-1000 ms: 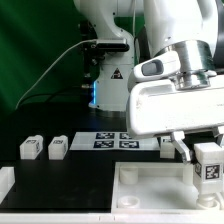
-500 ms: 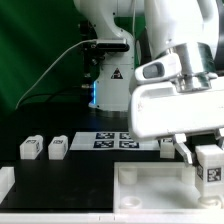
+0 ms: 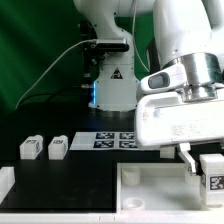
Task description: Assemble one leg
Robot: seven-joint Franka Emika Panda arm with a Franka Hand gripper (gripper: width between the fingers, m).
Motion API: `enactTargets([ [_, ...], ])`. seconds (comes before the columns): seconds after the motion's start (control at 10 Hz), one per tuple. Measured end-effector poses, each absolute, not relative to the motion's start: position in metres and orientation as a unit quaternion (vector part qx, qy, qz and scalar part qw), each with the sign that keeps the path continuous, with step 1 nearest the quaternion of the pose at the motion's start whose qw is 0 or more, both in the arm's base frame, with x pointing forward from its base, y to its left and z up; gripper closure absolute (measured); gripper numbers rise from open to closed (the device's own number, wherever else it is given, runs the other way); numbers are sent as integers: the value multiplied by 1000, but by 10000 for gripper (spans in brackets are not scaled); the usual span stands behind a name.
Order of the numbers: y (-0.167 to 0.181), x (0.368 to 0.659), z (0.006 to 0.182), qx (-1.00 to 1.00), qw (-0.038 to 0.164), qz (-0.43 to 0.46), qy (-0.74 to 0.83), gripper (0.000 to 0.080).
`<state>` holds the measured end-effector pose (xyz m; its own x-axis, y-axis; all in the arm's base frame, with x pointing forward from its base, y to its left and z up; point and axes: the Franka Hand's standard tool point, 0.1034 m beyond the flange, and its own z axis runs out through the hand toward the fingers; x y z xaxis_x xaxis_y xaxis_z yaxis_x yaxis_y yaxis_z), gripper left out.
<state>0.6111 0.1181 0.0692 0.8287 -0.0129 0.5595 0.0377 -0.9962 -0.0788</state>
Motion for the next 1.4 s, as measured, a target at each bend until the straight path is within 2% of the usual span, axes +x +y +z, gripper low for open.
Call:
enactTargets([
  [0.2, 117, 610, 67, -958, 38, -285, -12, 508],
  [0.3, 117, 610, 67, -958, 38, -285, -11, 327],
  [0.4, 117, 610, 66, -958, 38, -284, -11, 212],
  [0.5, 117, 610, 66, -958, 38, -284, -11, 212],
  [0.6, 117, 610, 66, -958, 38, -284, -11, 163],
  [0.7, 117, 610, 66, -958, 38, -284, -11, 153],
  [1.3, 117, 610, 67, -958, 38, -283, -11, 151],
  [1.4, 117, 608, 71, -966, 45, -253, -5, 151],
])
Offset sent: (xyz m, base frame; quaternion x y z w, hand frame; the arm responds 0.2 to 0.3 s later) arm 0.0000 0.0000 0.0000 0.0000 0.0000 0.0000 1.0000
